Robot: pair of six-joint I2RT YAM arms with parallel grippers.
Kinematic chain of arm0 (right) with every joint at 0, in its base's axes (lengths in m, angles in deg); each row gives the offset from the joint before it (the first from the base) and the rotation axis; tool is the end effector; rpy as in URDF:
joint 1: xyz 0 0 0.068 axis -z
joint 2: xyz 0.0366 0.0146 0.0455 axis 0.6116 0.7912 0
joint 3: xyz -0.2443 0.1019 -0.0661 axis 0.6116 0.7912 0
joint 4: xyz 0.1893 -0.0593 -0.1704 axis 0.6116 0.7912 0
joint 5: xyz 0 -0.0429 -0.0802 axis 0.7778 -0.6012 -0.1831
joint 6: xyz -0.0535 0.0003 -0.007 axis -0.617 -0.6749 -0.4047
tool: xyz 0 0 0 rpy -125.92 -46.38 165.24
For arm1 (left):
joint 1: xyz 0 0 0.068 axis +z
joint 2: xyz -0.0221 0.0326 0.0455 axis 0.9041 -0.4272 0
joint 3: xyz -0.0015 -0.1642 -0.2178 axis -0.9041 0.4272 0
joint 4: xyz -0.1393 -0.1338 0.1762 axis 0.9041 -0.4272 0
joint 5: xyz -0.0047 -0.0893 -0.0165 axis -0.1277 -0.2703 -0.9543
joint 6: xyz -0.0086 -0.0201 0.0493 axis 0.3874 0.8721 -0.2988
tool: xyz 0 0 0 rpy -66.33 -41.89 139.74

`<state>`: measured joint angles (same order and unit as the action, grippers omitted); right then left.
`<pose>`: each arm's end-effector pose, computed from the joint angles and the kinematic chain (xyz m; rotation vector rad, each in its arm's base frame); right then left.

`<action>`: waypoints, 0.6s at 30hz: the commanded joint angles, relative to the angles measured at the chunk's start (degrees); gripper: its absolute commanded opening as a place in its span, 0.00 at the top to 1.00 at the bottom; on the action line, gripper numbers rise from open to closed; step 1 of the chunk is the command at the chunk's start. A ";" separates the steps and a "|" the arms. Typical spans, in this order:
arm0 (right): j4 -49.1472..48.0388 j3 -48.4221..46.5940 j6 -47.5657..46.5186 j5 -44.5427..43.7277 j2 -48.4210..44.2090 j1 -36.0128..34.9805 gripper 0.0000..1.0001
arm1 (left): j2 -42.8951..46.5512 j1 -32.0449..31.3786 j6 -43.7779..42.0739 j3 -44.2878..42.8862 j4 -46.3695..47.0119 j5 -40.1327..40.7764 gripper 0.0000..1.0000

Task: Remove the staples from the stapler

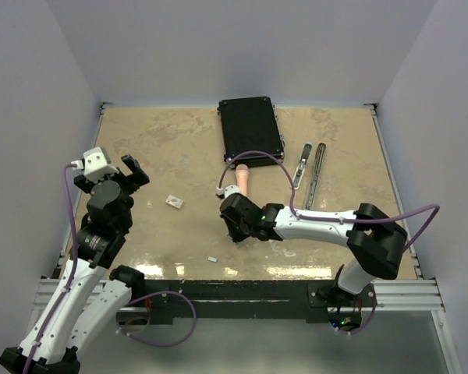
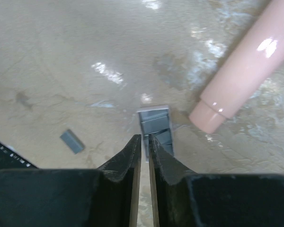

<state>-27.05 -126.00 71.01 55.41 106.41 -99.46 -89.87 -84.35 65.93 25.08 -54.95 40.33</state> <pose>0.1596 0.2837 0.1910 -0.6198 2.4693 0.4372 0.1381 -0.0255 0.3385 -0.5014 1.5927 0.0569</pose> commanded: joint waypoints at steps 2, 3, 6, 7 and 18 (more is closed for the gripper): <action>-1.70 -3.79 -1.30 1.58 -0.96 -3.19 0.78 | 0.16 -0.22 -0.59 0.36 2.31 1.03 0.00; -1.53 -4.58 -0.26 1.76 -0.52 -3.54 0.76 | 0.25 -0.22 -0.67 0.36 2.31 1.12 0.00; 0.93 -6.95 4.55 1.33 2.20 -4.07 0.68 | 0.25 -0.22 -0.50 0.36 2.22 1.29 0.00; 3.11 -7.66 6.50 0.97 3.08 -4.51 0.62 | 0.33 -0.31 -0.59 0.36 2.22 1.29 0.00; 8.58 -8.89 34.53 -0.44 7.39 -9.87 0.38 | 0.69 -0.22 -0.41 0.36 2.31 1.12 0.00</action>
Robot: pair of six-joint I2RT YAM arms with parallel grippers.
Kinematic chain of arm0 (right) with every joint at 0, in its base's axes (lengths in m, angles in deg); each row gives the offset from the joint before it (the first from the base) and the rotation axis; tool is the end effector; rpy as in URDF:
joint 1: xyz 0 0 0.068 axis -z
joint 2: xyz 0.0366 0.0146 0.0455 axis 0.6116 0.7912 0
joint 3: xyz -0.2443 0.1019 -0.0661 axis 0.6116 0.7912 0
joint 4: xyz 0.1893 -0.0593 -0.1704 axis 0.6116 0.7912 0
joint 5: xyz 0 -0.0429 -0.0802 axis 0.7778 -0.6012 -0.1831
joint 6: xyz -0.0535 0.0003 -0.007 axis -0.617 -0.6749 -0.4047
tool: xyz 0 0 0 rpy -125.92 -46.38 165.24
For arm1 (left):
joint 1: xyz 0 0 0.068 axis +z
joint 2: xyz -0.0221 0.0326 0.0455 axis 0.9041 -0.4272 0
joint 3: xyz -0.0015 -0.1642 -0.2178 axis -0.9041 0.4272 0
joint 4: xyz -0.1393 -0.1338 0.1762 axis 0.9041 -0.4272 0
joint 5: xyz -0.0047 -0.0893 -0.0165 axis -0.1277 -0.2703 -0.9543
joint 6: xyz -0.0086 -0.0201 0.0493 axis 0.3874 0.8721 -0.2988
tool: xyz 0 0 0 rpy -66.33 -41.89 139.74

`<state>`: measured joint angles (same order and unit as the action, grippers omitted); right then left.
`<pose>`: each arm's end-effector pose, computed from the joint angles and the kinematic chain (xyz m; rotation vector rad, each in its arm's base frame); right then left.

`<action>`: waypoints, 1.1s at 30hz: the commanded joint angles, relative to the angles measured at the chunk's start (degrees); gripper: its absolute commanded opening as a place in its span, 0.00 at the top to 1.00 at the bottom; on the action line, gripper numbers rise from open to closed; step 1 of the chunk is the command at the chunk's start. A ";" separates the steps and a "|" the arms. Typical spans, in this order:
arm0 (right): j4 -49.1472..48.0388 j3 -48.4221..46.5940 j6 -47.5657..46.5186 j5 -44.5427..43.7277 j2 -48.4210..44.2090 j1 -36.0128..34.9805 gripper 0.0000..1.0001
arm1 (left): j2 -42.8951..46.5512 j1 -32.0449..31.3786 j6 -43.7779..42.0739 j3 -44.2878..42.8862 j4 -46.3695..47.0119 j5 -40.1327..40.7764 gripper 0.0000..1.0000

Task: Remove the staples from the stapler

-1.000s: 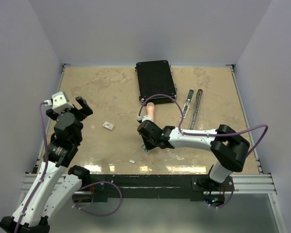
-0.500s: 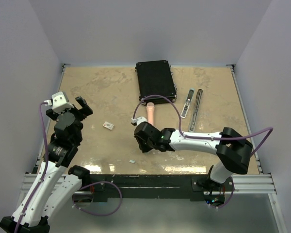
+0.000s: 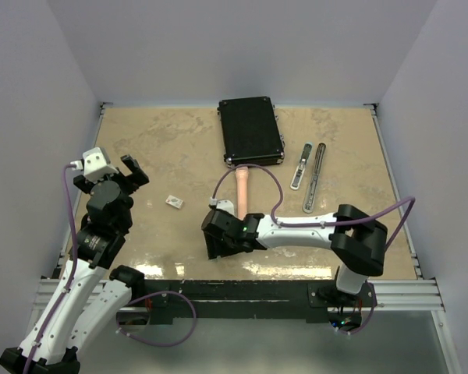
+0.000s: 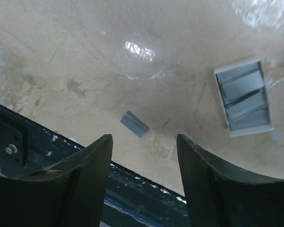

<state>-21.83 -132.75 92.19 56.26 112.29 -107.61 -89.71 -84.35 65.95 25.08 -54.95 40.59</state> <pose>0.1247 0.3240 0.1876 -0.3684 2.6514 0.5549 0.1375 -0.0251 0.3388 -0.5055 1.5888 0.0590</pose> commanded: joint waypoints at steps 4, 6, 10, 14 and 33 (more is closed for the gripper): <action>6.52 -4.77 18.55 -2.26 4.67 -3.21 0.38 | 1.06 -0.22 -0.34 0.36 2.22 0.51 0.00; 8.36 -6.53 21.01 -2.43 6.17 -3.83 0.39 | 1.41 -0.23 -0.26 0.28 2.31 0.50 0.00; 12.67 -9.78 24.18 -5.07 9.33 -4.62 0.41 | 2.03 -0.31 -0.34 0.36 2.13 0.50 0.00; 18.38 -14.25 27.78 -7.44 12.67 -5.15 0.43 | 2.20 -0.31 -0.34 0.36 2.40 0.07 0.00; 23.94 -20.78 30.78 -13.07 20.42 -6.03 0.50 | 2.73 -0.31 -0.34 0.36 2.40 0.07 0.00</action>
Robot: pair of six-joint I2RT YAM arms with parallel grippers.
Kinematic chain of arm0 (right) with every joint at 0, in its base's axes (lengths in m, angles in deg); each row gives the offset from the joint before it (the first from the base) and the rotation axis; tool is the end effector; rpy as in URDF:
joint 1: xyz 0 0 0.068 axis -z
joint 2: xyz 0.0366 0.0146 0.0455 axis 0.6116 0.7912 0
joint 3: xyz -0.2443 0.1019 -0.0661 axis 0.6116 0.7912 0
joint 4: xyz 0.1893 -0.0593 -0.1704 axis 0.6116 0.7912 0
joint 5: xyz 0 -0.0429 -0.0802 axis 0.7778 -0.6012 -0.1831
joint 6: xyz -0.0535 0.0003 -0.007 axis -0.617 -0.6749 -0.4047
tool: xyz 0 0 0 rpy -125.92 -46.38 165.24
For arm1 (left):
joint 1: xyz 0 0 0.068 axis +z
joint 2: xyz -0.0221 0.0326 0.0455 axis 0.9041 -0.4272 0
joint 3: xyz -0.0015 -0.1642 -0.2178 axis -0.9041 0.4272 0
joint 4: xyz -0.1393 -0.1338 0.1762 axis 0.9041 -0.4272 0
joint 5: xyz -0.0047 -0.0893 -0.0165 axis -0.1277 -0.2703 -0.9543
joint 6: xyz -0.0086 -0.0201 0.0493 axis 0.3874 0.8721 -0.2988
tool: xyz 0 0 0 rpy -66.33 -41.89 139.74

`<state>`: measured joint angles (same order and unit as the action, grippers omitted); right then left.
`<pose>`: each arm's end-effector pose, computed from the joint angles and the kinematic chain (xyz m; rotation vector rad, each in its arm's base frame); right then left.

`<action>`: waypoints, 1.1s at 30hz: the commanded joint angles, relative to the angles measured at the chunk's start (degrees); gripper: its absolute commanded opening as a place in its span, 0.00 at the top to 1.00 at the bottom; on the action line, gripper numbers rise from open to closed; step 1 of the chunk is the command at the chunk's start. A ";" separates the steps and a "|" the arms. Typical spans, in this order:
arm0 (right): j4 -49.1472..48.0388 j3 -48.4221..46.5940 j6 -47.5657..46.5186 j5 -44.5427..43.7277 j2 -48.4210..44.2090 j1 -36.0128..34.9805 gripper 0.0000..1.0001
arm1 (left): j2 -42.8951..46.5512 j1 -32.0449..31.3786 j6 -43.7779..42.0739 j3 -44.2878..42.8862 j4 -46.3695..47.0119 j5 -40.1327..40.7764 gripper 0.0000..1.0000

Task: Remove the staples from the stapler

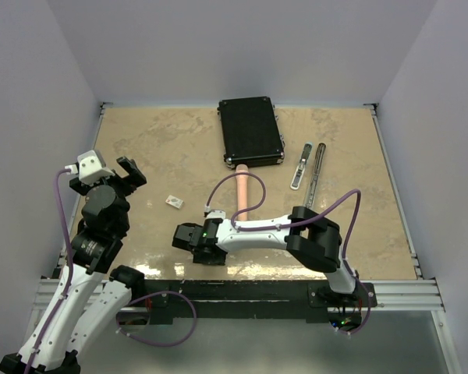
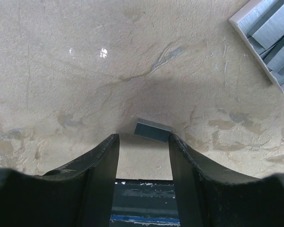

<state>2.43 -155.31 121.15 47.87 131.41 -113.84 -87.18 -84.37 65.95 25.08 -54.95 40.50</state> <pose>0.1062 0.3848 0.1625 0.1448 2.7907 0.1722 0.1280 -0.0218 0.3438 -0.5138 1.5501 0.0350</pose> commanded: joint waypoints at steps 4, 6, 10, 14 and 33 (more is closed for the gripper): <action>-2.70 2.48 0.33 -6.08 0.24 0.99 0.50 | 0.20 -0.29 -0.34 0.36 2.40 0.06 0.00; -3.41 2.48 -0.81 -6.08 0.41 1.61 0.50 | 0.11 -0.29 -0.34 0.36 2.40 0.15 0.00; -3.59 2.40 -2.13 -5.64 0.85 1.78 0.50 | -0.07 -0.29 -0.43 0.28 2.40 0.15 0.00; -3.76 3.45 -5.90 -6.08 0.68 1.78 0.50 | -0.24 -0.29 -0.52 0.36 2.40 0.24 0.00; -1.59 5.39 -3.73 -6.61 -0.82 1.70 0.53 | -0.60 -0.38 -0.43 0.36 2.40 0.06 0.00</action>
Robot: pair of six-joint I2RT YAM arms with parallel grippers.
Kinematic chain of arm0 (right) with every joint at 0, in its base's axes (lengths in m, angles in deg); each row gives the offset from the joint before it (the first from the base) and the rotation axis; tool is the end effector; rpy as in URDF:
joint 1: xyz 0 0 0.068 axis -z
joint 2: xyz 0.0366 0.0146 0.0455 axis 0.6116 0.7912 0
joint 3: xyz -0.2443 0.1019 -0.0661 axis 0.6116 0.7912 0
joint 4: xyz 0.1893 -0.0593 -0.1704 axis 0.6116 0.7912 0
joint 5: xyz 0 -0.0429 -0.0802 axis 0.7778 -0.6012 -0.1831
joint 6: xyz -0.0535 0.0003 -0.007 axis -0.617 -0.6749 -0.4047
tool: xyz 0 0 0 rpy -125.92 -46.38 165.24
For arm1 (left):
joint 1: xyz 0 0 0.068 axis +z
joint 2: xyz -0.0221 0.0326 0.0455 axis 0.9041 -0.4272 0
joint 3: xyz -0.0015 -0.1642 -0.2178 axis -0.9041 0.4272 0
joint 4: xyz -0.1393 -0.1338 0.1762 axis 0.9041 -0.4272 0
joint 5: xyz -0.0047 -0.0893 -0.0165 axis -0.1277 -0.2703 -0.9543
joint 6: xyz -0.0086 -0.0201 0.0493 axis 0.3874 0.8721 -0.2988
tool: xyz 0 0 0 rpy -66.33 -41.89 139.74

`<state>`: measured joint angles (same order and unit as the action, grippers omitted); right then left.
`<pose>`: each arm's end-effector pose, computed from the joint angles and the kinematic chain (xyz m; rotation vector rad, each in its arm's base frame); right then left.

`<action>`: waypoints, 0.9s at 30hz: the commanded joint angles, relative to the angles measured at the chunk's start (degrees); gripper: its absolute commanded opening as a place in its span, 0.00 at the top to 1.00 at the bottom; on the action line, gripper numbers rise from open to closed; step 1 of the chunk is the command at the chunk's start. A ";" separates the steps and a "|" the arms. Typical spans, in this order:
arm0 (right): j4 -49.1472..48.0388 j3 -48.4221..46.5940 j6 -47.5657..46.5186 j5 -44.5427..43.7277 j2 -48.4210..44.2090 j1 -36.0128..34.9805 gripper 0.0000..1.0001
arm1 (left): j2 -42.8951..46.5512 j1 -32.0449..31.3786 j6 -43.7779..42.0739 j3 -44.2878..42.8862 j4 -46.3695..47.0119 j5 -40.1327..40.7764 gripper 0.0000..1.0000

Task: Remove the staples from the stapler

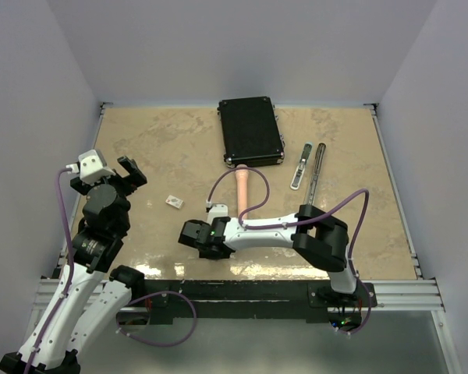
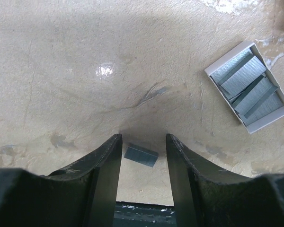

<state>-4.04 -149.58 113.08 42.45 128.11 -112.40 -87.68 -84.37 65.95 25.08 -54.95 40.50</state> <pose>0.1161 0.3713 0.1618 0.0160 2.6760 0.1804 0.1299 -0.0225 0.3429 -0.5119 1.5578 0.0394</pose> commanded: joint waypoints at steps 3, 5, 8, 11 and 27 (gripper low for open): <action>6.14 -1.04 6.72 0.47 2.31 0.25 0.52 | -0.09 -0.38 -0.43 0.28 2.48 -0.20 0.00; 5.26 -0.78 7.68 2.23 1.87 0.16 0.53 | -0.01 -0.29 -0.43 0.36 2.48 -0.20 0.00; 5.34 -1.39 9.52 3.20 1.78 -0.01 0.55 | 0.17 -0.38 -0.43 0.36 2.40 -0.20 0.00; 7.27 -2.89 11.02 3.29 2.74 -0.27 0.57 | 0.17 -0.29 -0.43 0.36 2.40 -0.20 0.00; 8.07 -5.00 11.82 3.38 4.33 -1.50 0.58 | 0.70 -0.29 -0.43 0.36 2.40 0.06 0.00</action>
<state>2.08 -153.76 122.66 45.90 130.41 -113.56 -87.48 -84.37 65.95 25.08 -54.93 40.50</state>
